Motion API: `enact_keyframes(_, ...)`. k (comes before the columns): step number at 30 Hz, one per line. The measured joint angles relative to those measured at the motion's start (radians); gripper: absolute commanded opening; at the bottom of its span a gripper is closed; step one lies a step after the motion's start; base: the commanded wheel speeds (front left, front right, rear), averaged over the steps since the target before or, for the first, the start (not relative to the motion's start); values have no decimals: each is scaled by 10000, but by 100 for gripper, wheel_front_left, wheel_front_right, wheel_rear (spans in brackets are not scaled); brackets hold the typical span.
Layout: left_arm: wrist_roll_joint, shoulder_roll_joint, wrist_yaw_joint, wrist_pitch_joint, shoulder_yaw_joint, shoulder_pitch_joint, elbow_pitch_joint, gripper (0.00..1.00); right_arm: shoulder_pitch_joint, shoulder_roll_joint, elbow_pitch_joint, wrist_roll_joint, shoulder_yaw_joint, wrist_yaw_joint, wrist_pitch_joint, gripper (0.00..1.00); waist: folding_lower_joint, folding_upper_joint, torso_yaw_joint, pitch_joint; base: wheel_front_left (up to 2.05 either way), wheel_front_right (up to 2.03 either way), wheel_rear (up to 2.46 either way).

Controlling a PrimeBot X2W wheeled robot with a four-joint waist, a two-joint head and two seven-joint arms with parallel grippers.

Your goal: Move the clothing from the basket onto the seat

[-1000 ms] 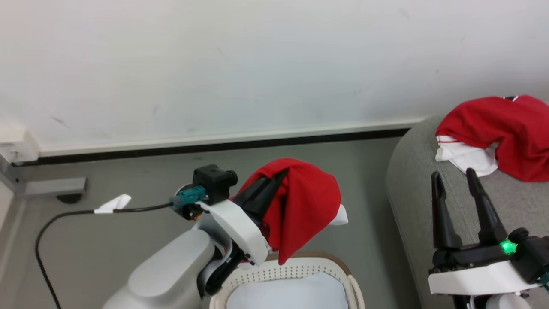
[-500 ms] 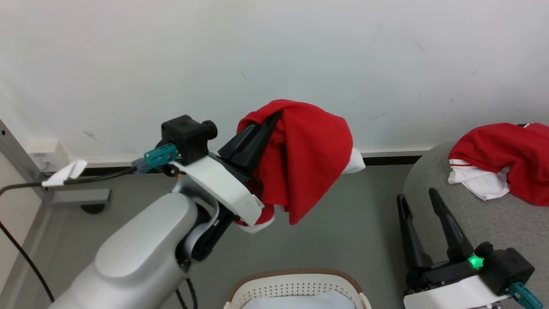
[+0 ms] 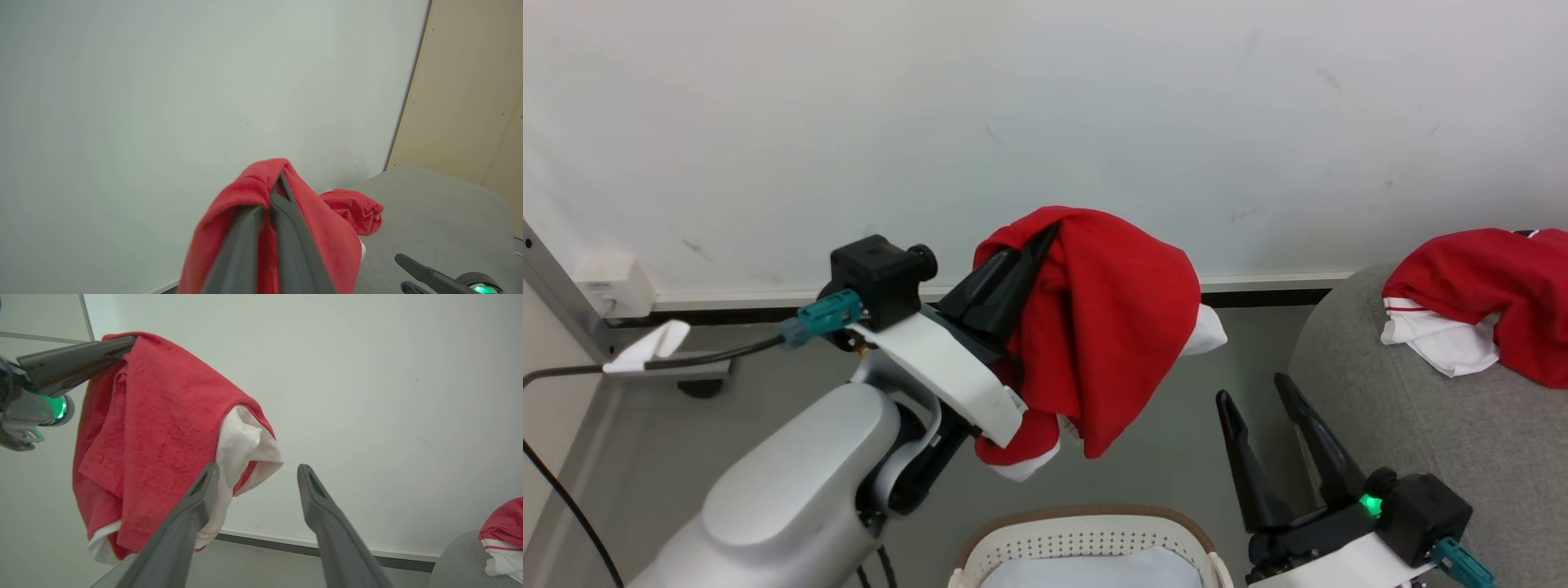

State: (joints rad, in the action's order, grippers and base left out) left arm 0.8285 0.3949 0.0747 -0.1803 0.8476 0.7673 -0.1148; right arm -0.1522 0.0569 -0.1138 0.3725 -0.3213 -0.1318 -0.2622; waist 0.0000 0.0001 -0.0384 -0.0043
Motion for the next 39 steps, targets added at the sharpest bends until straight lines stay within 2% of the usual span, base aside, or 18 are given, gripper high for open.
enact_keyframes(5, 73, -96, -4, 2, 79, -80, 10, 0, -185, 67, -263, 222, -516, 0, 0, 100, 0, 0, 46, -18, 0, 0, 0)
enact_keyframes(9, 73, -268, -8, 36, 242, -96, 40, 0, -647, 359, -855, 458, -1014, 0, 0, 100, 0, 0, 140, -49, 0, 0, 0)
enact_keyframes(15, 73, -520, -52, 140, 489, -105, 36, 0, -1482, 627, -1856, 1471, -1737, 0, 493, 100, 0, 0, 441, -105, 0, 0, 0)
enact_keyframes(19, 71, -723, -140, 226, 681, -99, 8, 0, -2007, 1189, -2176, 2113, -2642, 0, 708, 100, 0, 0, 729, -137, 0, 0, 0)
enact_keyframes(23, 75, -846, -186, 299, 825, -103, -94, 0, -2477, 1695, -2059, 2742, -3772, 0, 546, 100, 0, 0, 1036, -183, 0, 0, 0)
enact_keyframes(26, 92, -905, -230, 322, 936, -143, -174, 0, -2690, 1919, -2036, 3106, -4240, 0, 313, 100, 0, 0, 1234, -224, 0, 0, 0)
enact_keyframes(33, 105, -1039, -314, 395, 1198, -301, -268, 0, -2948, 1710, -2543, 3419, -4506, 2, 50, 100, 0, 0, 1604, -323, 0, 0, 0)
enact_keyframes(34, 105, -1039, -314, 397, 1223, -317, -282, 0, -2950, 1628, -2642, 3450, -4533, 2, 42, 86, 0, -1, 1639, -337, 0, 0, 0)
enact_keyframes(36, 127, -1039, -314, 408, 1235, -340, -305, 0, -2949, 1482, -2738, 3509, -4508, 0, 40, 0, 0, 0, 1692, -360, 0, 0, 0)
enact_keyframes(39, 136, -1022, -309, 408, 1233, -350, -320, 0, -2939, 1290, -2623, 3453, -4328, 0, 10, 0, 0, 0, 1722, -372, 0, 0, 0)
